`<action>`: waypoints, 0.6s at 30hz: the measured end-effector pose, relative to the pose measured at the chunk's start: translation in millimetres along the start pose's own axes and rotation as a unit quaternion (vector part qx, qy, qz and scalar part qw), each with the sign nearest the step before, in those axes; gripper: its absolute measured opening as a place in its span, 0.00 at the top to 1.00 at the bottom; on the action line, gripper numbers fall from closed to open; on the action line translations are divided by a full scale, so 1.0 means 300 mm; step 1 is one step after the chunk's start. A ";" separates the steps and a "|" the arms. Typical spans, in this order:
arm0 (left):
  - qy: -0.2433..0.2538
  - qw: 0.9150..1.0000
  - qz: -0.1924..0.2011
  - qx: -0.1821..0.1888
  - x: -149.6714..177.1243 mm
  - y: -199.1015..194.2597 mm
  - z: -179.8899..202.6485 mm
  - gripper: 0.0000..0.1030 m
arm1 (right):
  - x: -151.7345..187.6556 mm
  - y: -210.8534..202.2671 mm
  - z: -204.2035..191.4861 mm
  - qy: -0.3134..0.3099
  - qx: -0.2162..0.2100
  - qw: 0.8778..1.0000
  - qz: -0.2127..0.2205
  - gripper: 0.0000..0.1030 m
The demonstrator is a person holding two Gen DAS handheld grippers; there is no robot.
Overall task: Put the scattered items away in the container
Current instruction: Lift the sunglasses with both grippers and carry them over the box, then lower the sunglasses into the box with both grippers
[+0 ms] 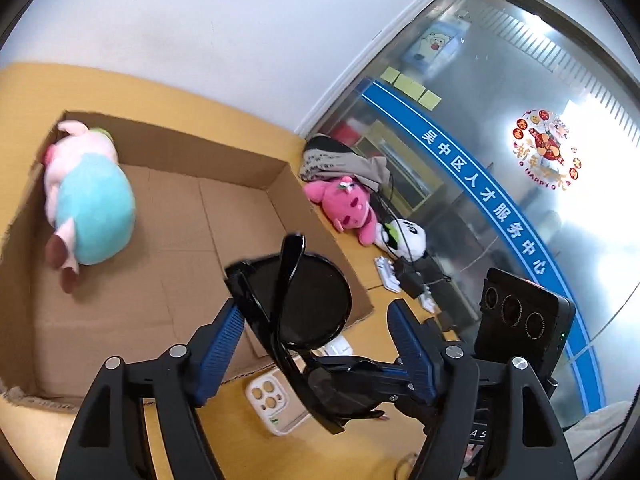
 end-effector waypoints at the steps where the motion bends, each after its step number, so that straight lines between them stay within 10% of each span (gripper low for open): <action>1: -0.003 1.000 -0.002 0.002 -0.004 0.009 -0.005 0.25 | -0.006 0.003 0.004 0.002 -0.001 1.000 0.001 0.97; 6: -0.026 0.999 -0.015 0.011 -0.024 0.056 -0.044 0.44 | -0.016 0.012 0.016 0.011 -0.021 1.000 0.005 0.98; 18: -0.024 0.999 -0.031 -0.029 -0.210 0.140 -0.065 0.45 | -0.128 0.079 0.138 0.043 -0.044 0.998 0.003 0.97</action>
Point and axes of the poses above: each gripper's, at about its wrist camera, not at the fingertips, and y roughly the way its jaws point, z to its right, x to its underside, the point moved 4 cm from there along y, roughly the way its jaws point, and after that the axes turned 8 degrees about -y, right-handed, at the moved point
